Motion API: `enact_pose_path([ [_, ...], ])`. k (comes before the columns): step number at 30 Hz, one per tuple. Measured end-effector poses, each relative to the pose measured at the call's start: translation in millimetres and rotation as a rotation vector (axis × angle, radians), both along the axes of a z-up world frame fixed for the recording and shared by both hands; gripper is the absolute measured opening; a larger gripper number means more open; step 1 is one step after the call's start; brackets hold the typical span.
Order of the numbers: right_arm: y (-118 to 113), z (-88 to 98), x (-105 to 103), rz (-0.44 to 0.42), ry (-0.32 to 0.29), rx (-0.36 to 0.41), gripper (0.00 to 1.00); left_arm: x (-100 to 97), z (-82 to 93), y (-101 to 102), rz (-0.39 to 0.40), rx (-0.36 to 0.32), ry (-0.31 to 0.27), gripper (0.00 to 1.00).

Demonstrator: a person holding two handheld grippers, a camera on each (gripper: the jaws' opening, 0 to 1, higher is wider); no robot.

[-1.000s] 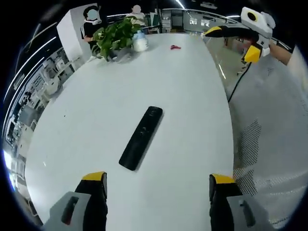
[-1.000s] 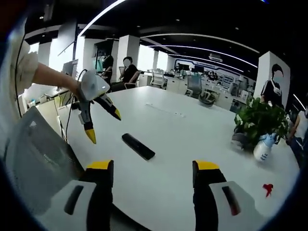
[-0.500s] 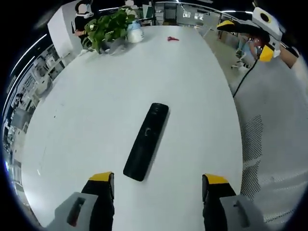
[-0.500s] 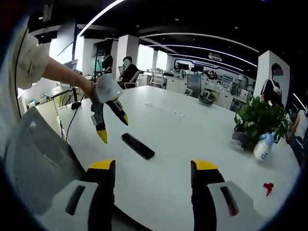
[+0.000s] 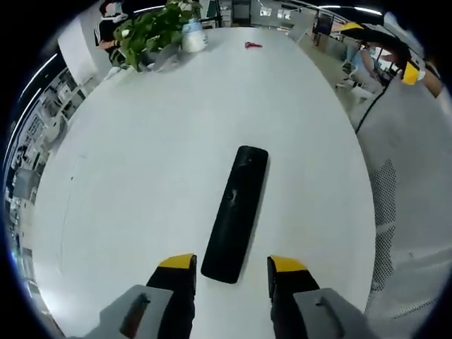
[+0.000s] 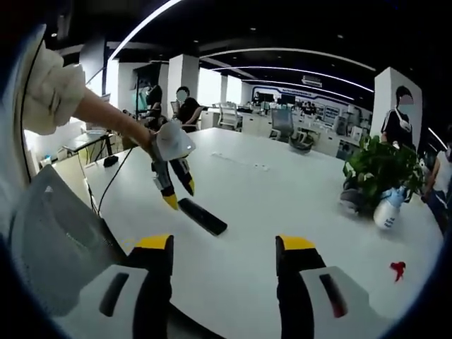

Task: Press the specified remote control buttons in sequence, fully releasing each button before pressing the next.

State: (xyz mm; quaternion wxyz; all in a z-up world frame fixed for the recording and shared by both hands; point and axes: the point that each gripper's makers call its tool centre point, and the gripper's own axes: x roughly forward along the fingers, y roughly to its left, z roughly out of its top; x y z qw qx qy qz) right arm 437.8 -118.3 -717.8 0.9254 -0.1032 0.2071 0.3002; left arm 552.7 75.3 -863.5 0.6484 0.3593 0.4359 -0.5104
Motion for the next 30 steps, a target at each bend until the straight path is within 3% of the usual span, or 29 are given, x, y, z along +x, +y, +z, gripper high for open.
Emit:
enact_pose_path([
  [15, 0.4, -2.1, -0.6, 0.008, 0.013, -0.001, 0.54, 1.7, -13.6, -4.3, -0.096, 0.069, 0.035, 0.34],
  [30, 0.3, -3.9, -0.5, 0.01, 0.022, -0.002, 0.51, 6.5, -15.6, -3.8, -0.114, 0.077, 0.033, 0.26],
])
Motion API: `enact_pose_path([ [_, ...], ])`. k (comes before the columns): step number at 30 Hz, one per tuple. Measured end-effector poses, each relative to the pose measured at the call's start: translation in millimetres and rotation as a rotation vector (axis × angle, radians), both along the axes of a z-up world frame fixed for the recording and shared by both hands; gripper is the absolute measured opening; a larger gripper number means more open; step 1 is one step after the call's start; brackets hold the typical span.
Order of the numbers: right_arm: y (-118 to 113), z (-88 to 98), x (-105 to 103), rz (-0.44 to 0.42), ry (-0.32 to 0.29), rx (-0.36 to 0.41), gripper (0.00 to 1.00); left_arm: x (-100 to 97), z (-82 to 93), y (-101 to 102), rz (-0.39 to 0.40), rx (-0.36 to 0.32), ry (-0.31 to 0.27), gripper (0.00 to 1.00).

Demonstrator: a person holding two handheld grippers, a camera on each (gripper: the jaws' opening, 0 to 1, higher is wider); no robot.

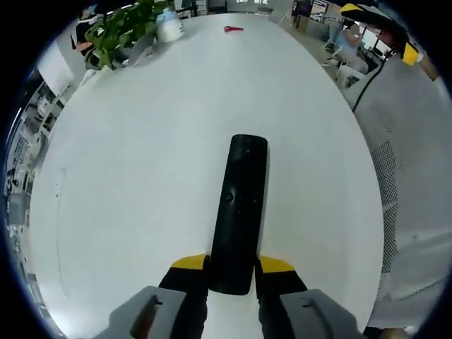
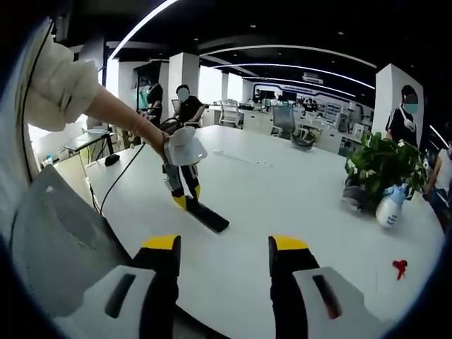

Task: Press the specified remote control buttons in sequence, fully releasing each button before pressing the next.

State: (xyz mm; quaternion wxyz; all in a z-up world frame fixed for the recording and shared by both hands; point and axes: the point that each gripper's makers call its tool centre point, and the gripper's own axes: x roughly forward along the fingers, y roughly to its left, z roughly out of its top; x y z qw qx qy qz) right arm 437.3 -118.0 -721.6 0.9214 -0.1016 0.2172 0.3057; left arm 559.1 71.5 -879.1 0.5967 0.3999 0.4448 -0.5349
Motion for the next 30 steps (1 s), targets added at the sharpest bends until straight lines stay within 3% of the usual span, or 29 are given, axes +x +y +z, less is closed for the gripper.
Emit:
enact_pose_path([
  [14, 0.5, -2.0, -1.0, 0.008, 0.003, -0.018, 0.47, -4.2, 1.2, -0.2, -0.034, -0.005, -0.044, 0.24],
  [30, 4.4, -6.3, -4.7, 0.039, 0.017, -0.043, 0.45, -31.4, 1.1, 1.4, 0.01, -0.06, -0.022, 0.23],
])
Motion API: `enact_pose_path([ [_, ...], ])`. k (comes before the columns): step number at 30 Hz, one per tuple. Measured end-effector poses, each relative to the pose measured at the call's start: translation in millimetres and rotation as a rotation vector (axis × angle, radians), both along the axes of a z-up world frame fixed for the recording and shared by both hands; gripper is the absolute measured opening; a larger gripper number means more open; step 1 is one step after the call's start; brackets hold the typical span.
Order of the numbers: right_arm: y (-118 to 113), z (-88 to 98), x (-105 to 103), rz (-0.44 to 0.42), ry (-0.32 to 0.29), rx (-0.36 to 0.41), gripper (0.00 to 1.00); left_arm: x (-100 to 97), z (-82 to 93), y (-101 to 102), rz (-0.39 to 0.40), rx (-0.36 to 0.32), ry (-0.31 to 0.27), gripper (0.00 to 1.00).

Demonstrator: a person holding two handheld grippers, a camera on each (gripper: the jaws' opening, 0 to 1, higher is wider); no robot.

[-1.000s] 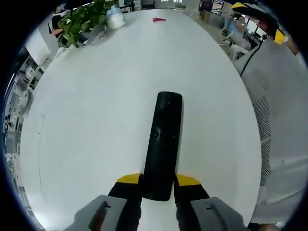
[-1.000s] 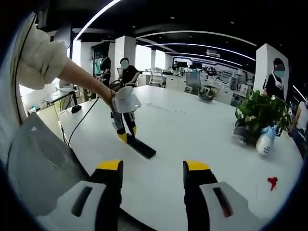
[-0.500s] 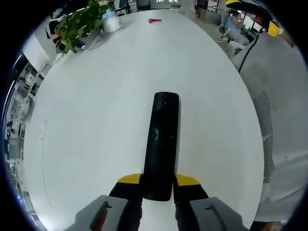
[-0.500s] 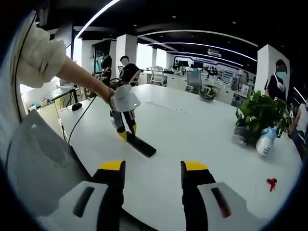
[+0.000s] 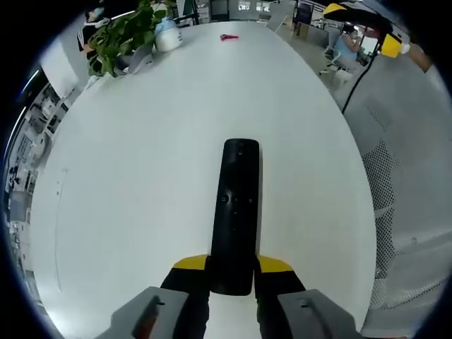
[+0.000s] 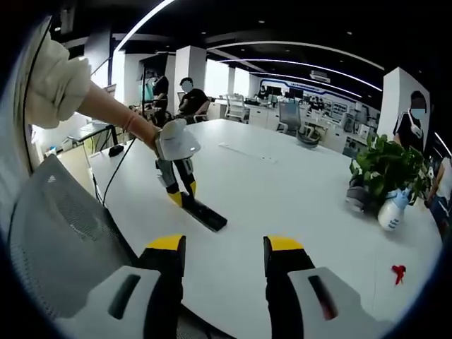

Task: Press the specified remote control buttons in sequence, fully releasing each button before pressing the next.

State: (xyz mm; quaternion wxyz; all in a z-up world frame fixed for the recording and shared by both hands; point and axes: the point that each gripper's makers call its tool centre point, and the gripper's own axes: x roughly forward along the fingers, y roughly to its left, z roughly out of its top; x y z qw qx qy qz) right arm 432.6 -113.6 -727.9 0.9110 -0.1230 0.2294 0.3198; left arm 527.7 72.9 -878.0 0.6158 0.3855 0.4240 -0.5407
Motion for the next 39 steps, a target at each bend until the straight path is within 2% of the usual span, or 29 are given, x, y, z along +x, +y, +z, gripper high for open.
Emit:
enact_pose_path([
  [17, 2.7, -4.7, -3.4, 0.019, 0.013, -0.031, 0.44, -34.5, 0.3, -2.8, 0.006, -0.045, -0.006, 0.23],
  [21, 2.6, -5.8, -3.8, 0.021, 0.017, -0.034, 0.44, -47.7, 0.3, -4.6, -0.006, -0.046, -0.011, 0.23],
  [39, 4.8, -10.0, -6.3, 0.045, 0.025, -0.065, 0.43, -87.6, 1.0, -14.2, 0.026, -0.104, 0.002, 0.23],
])
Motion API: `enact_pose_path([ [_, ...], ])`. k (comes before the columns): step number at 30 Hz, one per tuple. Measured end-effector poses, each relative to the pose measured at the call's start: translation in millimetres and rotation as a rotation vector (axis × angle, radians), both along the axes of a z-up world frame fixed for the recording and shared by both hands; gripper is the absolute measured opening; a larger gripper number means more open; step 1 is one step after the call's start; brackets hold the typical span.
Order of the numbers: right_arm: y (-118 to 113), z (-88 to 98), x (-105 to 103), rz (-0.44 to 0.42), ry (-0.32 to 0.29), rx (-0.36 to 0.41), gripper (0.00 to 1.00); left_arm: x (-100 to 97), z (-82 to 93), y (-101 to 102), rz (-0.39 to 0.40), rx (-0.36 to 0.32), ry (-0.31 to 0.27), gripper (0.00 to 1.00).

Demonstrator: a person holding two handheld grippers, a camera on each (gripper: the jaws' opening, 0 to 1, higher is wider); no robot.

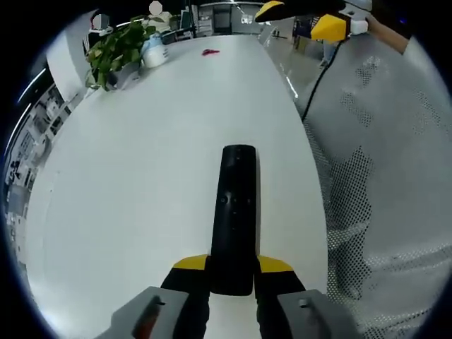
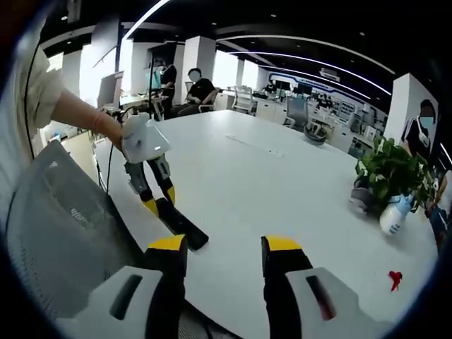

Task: Press the specified remote control buttons in sequence, fully releasing each button before pressing the next.

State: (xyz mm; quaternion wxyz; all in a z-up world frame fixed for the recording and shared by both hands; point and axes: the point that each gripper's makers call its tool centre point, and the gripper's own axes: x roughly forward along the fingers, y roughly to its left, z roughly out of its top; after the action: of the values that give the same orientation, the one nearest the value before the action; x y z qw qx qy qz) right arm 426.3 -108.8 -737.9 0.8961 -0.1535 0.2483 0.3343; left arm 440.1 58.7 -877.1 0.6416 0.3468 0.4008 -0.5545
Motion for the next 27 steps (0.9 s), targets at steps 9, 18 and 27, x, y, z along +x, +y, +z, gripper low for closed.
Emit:
enact_pose_path([
  [9, 1.5, -2.1, -1.3, 0.012, 0.009, -0.01, 0.42, -21.0, 0.1, -3.5, 0.016, -0.026, -0.005, 0.23],
  [18, 5.4, -7.1, -5.3, 0.044, 0.027, -0.038, 0.41, -40.0, 1.0, -5.6, 0.055, -0.069, 0.004, 0.23],
  [27, 13.3, -16.2, -14.3, 0.102, 0.077, -0.069, 0.41, -55.1, 1.1, -2.2, 0.02, -0.049, -0.004, 0.23],
])
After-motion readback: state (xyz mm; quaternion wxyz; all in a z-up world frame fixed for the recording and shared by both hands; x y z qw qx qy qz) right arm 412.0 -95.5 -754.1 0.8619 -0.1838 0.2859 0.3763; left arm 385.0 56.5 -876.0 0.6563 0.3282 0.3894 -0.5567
